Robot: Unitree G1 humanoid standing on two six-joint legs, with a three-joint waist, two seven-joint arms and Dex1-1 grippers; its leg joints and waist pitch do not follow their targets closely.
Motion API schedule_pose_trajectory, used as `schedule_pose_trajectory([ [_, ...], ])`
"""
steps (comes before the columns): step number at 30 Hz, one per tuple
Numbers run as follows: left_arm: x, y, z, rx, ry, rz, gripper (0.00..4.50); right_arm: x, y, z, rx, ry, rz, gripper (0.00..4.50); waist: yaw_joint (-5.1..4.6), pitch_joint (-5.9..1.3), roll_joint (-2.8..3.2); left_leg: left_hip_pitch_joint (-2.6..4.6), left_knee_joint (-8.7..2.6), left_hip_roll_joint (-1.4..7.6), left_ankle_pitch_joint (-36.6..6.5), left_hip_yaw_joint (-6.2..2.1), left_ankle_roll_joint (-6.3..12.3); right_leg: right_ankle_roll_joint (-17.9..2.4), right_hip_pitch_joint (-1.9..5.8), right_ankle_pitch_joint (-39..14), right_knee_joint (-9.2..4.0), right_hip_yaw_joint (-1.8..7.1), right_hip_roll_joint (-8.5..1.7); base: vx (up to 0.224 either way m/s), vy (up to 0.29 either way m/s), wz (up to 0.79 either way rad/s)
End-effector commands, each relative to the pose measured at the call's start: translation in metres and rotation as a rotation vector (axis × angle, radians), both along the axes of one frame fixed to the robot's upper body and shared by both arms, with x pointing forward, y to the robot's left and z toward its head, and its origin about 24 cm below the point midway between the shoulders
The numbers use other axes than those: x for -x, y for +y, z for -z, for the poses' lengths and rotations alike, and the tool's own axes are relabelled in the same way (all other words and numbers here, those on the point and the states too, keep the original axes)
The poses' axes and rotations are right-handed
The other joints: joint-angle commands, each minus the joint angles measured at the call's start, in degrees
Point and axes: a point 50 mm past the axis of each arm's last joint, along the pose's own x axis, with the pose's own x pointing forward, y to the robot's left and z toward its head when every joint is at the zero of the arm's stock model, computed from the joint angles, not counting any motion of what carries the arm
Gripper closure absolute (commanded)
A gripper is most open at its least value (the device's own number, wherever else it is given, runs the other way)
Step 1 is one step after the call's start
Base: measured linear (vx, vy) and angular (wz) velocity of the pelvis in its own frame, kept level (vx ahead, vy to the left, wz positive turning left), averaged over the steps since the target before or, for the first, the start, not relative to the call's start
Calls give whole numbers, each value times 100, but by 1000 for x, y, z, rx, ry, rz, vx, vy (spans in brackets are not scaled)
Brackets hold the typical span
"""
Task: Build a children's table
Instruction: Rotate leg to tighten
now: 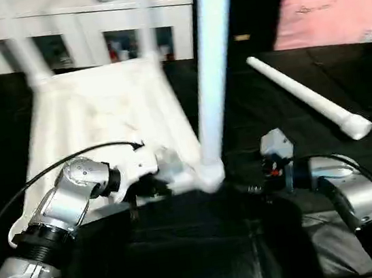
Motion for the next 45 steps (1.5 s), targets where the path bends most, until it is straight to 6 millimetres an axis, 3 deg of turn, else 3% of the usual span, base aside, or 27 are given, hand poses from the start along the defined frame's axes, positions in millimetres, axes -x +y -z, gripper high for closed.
schedule_pose_trajectory([
  [1, 8, -17, 2, -11, 15, 129, 450, -3, -1, -3, 30, -23, -4, 3, -61, -391, 35, 71, -389, 96, -1028, 46, 150, -1479, 290, -175, -318, 314, -300, 0, 0, 0],
  [3, 9, -21, 3, -12, 19, 162, 450, -5, 5, -4, 25, -27, -37, 3, -64, -385, 63, 48, -397, 96, -1020, 47, 159, -1421, 292, -288, -325, 320, -301, 0, 0, 0],
  [6, 9, -24, 5, -20, 16, 199, 450, -5, 10, 0, 46, -31, -76, 3, -81, -370, 49, 65, -408, 89, -1237, 63, 106, -1280, 276, -707, -378, 340, -306, 0, 0, 0],
  [8, 9, -25, 4, -17, 20, 211, 450, -5, 12, -2, 15, -10, -94, 3, -87, -368, 14, 64, -406, 91, -1226, 72, 129, -1268, 272, -752, -383, 348, -297, 0, 0, 0],
  [10, 10, -25, 4, -21, 19, 228, 450, -5, 13, -3, -2, 12, -115, 18, -77, -367, 20, 52, -407, 91, -1176, 66, 153, -1237, 278, -791, -378, 346, -299, 0, 0, 0],
  [12, 10, -25, 4, -28, 19, 237, 450, -5, 13, -2, -5, 30, -130, 38, -79, -372, -29, 42, -402, 98, -1076, 69, 203, -1225, 278, -782, -359, 344, -300, 0, 0, 0],
  [13, 10, -25, 4, -28, 19, 238, 450, -5, 13, -2, -5, 31, -131, 38, -78, -372, -19, 46, -403, 98, -1077, 70, 208, -1226, 272, -799, -364, 342, -298, 0, 0, 0],
  [14, 11, -25, 4, -34, 18, 243, 450, -4, 11, -1, -5, 46, -142, 48, -90, -366, -68, 40, -398, 95, -1057, 80, 224, -1209, 271, -811, -373, 346, -294, 0, 0, 0],
  [16, 11, -24, 5, -39, 16, 250, 450, -4, 10, 0, -3, 60, -157, 69, -83, -370, -45, 42, -397, 99, -998, 77, 233, -1197, 264, -849, -367, 345, -302, 0, 0, 0],
  [25, 10, -24, 6, -43, 15, 253, 450, -1, 4, 2, 5, 114, -198, 152, -79, -371, -84, 39, -387, 96, -911, 92, 264, -1171, 260, -863, -367, 348, -302, 0, 0, 0],
  [37, 10, -19, 8, -52, 29, 225, 450, 3, 9, 9, -20, 161, -206, 175, -72, -367, -96, 38, -393, 97, -926, 91, 237, -1131, 253, -975, -375, 347, -303, 0, 0, 0],
  [41, 8, -20, 8, -8, 55, 132, 450, 11, 13, 16, -15, 229, -183, 175, -67, -357, -72, 58, -405, 101, -983, 92, 189, -1118, 244, -1015, -387, 352, -295, 0, 0, 0],
  [43, -1, -30, 5, 50, 24, -9, 450, 9, 22, 29, 17, 235, -53, 175, -82, -346, -49, 64, -424, 111, -1085, 87, 126, -1127, 238, -1132, -398, 356, -310, 0, 0, 0],
  [44, -5, -34, 4, 70, 11, -68, 450, 8, 27, 33, 22, 236, 5, 175, -100, -315, -75, 60, -439, 99, -1206, 91, 67, -1080, 227, -1346, -432, 356, -303, 0, 0, 0],
  [45, -9, -38, 3, 85, -6, -126, 450, 5, 33, 36, 17, 235, 59, 175, -112, -289, -83, 68, -457, 75, -1430, 71, -14, -927, 232, -1950, -490, 335, -322, 0, 0, 0],
])
